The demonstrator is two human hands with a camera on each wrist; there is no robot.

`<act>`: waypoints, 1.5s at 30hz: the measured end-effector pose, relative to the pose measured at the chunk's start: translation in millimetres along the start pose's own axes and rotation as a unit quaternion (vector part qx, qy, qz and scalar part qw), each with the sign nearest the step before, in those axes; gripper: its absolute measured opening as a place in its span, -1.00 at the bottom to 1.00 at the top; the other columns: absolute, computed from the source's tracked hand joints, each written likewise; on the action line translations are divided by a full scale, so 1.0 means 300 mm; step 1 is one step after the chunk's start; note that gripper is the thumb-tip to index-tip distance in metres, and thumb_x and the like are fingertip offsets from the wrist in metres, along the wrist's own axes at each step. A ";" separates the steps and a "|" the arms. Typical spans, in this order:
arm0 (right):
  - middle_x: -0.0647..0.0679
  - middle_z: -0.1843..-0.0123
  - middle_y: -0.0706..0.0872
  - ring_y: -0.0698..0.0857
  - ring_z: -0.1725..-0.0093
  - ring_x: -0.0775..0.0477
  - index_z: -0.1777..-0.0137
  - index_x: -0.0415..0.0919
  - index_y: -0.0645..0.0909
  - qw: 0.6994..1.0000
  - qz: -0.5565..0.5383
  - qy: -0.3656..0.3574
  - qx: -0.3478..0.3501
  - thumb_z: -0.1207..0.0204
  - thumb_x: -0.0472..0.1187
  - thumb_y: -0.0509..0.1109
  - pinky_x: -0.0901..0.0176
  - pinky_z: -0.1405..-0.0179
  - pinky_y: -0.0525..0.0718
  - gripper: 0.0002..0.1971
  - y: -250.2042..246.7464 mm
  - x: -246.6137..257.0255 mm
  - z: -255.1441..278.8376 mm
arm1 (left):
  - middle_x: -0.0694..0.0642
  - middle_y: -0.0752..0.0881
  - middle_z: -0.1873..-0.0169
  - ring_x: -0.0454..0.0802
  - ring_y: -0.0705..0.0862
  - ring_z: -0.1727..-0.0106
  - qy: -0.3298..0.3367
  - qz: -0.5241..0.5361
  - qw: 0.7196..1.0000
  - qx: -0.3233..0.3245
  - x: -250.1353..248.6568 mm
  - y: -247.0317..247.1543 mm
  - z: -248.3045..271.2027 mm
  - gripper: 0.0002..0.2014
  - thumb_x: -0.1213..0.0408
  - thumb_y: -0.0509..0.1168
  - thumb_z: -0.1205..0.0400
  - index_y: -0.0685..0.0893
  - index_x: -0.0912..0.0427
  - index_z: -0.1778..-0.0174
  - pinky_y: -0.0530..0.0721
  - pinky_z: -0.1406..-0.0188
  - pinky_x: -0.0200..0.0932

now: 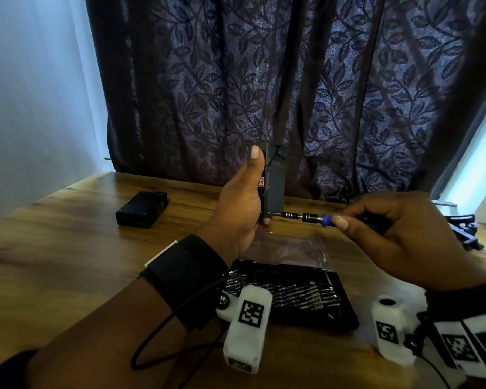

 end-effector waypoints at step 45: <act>0.25 0.42 0.72 0.67 0.41 0.24 0.24 0.04 0.84 0.997 0.077 -0.005 0.000 -0.59 0.22 0.37 0.34 0.43 0.53 -0.64 0.016 0.006 -0.005 | 0.07 0.82 -0.04 -0.01 0.68 0.30 0.017 -0.027 0.999 -0.016 0.027 0.013 0.014 -0.50 -0.33 0.15 -0.72 0.65 -0.17 -0.46 0.44 0.54 -0.20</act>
Point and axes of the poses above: each hand's wrist, its own z-axis away from the middle knuckle, its own y-axis out of the palm, x = y × z, the point moved 2 cm from there along -z, towards the middle knuckle
